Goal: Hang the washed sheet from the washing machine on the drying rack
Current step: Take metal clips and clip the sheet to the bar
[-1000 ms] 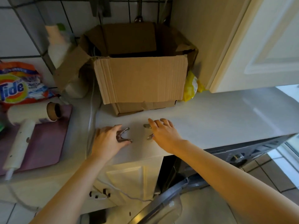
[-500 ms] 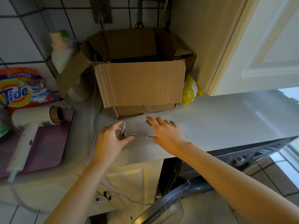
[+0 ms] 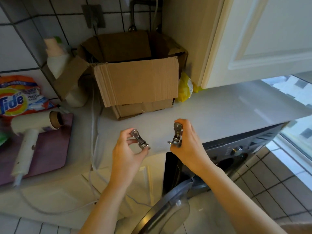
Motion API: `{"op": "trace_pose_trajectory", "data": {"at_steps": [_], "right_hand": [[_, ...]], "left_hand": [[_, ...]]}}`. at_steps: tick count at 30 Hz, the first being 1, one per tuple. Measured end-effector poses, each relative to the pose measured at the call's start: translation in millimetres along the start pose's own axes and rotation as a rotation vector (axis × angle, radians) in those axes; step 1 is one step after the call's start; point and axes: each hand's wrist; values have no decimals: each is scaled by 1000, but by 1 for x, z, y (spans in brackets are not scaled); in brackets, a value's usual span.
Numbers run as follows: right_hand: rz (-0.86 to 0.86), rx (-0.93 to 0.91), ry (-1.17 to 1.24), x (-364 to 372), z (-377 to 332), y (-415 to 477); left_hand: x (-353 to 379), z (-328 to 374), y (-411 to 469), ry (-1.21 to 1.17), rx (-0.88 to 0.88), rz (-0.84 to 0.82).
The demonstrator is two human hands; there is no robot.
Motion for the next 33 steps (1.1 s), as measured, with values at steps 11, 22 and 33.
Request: {"op": "trace_pose_trajectory", "data": {"at_steps": [11, 22, 33], "right_hand": [[138, 301, 70, -12, 16, -120], [301, 421, -37, -33, 56, -222], [357, 607, -44, -92, 104, -362]], "left_hand": [[26, 12, -84, -54, -57, -244], [77, 41, -154, -17, 48, -502], [133, 82, -276, 23, 49, -713]]}}
Point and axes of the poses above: each hand's wrist, its own y-axis towards the middle knuckle, its own x-axis out of the palm, z = x × y, and after that the axes turned 8 degrees about -y, right-handed
